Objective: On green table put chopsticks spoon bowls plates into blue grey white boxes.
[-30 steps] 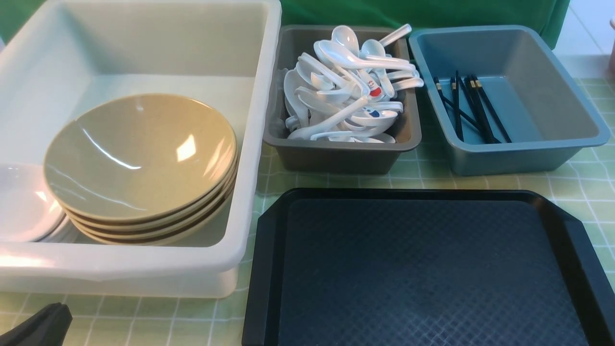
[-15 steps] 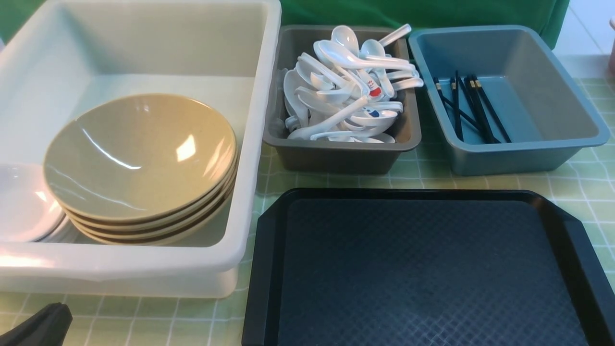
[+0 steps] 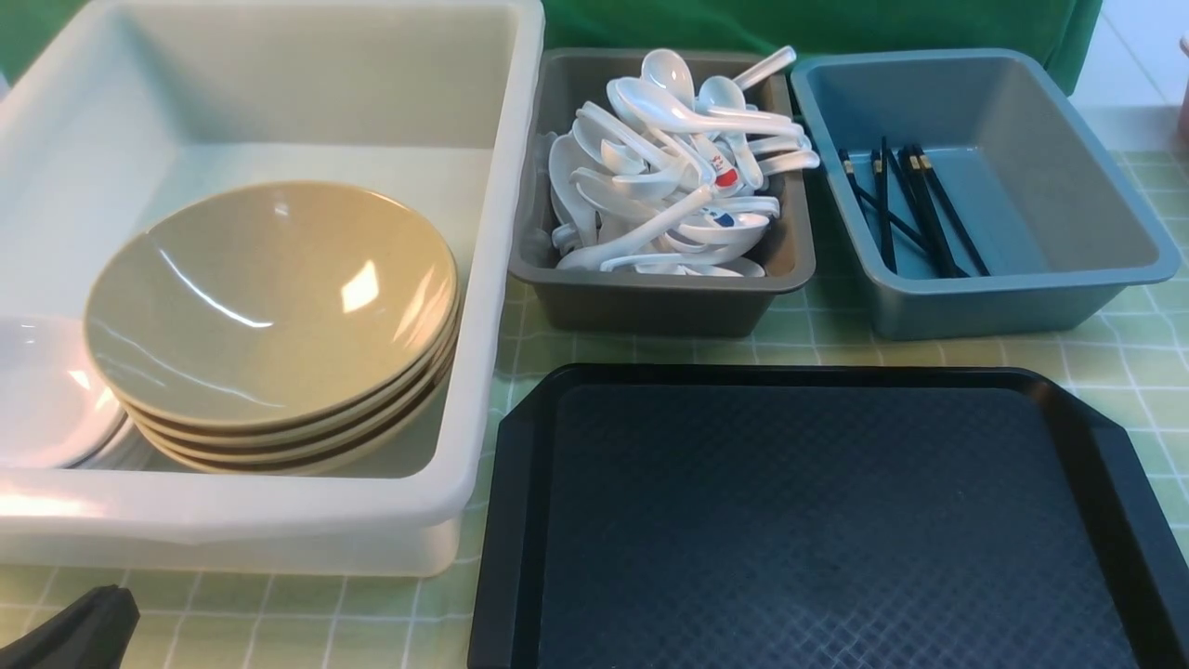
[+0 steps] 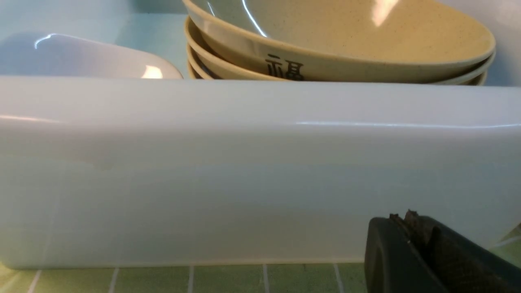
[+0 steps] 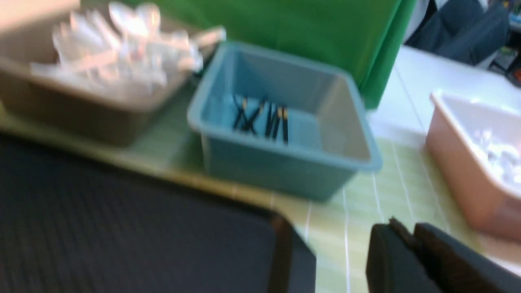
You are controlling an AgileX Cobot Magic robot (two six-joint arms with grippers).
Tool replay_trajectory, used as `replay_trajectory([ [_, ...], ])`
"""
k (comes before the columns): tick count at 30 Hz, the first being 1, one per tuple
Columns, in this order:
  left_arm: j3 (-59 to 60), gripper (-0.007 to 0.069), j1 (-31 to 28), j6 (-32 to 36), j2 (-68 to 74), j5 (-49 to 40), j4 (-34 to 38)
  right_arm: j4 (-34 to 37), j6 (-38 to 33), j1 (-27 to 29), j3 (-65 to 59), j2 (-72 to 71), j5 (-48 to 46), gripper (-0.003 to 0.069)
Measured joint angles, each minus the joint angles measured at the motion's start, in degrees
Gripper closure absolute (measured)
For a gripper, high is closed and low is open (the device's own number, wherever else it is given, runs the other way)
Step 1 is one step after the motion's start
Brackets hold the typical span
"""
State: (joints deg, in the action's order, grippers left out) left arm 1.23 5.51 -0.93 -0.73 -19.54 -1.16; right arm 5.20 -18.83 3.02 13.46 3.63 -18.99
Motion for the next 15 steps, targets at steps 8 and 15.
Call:
replay_trajectory([
  [8, 0.0, 0.0627, 0.0, 0.0, 0.0, 0.09, 0.0, -4.45, 3.95, 0.86, -13.59, -4.22, 1.82, 0.0575],
  [15, 0.06, 0.0627, 0.0, 0.0, 0.0, 0.31, 0.0, -4.39, 4.36, 0.88, -13.68, -4.26, 2.35, 0.0568],
])
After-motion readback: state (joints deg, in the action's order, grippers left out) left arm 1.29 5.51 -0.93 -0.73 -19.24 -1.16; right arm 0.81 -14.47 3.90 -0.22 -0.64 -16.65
